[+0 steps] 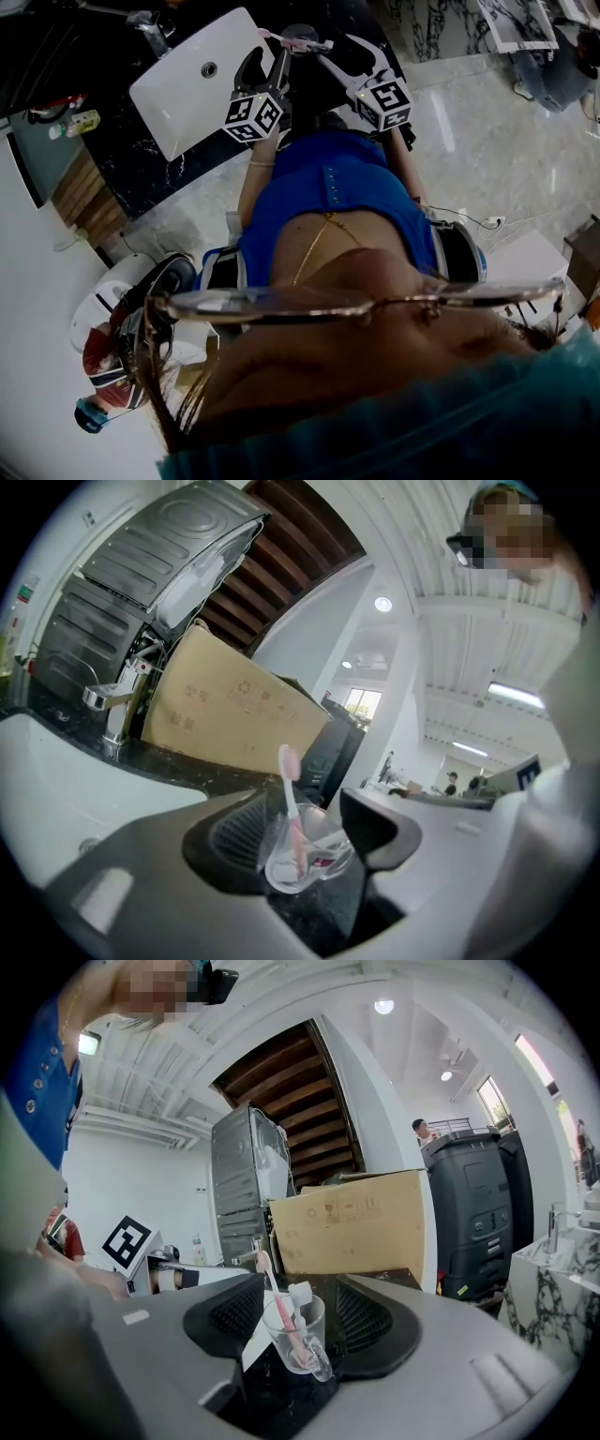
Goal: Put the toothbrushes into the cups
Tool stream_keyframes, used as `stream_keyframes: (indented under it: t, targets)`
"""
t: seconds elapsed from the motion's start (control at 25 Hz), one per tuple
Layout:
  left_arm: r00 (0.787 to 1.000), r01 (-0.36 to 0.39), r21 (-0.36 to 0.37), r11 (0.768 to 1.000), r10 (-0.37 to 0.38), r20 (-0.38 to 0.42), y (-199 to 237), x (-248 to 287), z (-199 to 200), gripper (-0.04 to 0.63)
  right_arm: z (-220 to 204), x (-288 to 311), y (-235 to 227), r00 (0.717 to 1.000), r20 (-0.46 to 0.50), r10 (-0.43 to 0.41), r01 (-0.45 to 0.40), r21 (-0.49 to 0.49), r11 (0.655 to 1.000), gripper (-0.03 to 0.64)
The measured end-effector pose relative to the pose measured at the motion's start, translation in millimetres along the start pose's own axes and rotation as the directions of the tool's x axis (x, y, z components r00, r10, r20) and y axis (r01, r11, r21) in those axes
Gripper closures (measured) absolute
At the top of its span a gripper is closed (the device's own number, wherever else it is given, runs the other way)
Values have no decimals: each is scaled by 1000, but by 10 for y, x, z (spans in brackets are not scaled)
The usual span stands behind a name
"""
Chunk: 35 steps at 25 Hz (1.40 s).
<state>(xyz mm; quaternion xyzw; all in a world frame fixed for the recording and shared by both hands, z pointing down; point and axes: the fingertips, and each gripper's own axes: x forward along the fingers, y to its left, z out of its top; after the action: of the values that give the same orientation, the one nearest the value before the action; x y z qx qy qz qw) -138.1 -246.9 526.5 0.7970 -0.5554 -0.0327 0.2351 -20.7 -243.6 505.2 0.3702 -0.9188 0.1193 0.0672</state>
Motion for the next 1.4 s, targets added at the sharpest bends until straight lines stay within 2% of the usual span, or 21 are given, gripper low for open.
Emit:
stream_keyframes:
  t: [0.04,0.2,0.4,0.6,0.84,1.4]
  targets:
    - [1000,5,12,1000,-5,3,-19,-20,14,369,22,-6,1,1000,6,-6,6,-7,1000,383]
    - [999,23,70,997,-25,25,-108,-104,103,478,100,-18,13,999,25,-21,23,-60,998,464]
    - [996,55,74,996,-61,72,-260,-175,246,587,260,-56,42,996,62,-57,66,-138,988,612]
    - [993,86,74,994,-91,73,-378,-172,292,591,325,-39,123,996,76,-39,50,-156,986,615]
    - [994,89,94,992,-95,63,-436,-162,342,591,379,11,197,997,70,-17,29,-176,984,615]
    - [987,98,177,979,-118,108,-627,-233,709,591,807,38,397,986,164,33,4,-224,975,617]
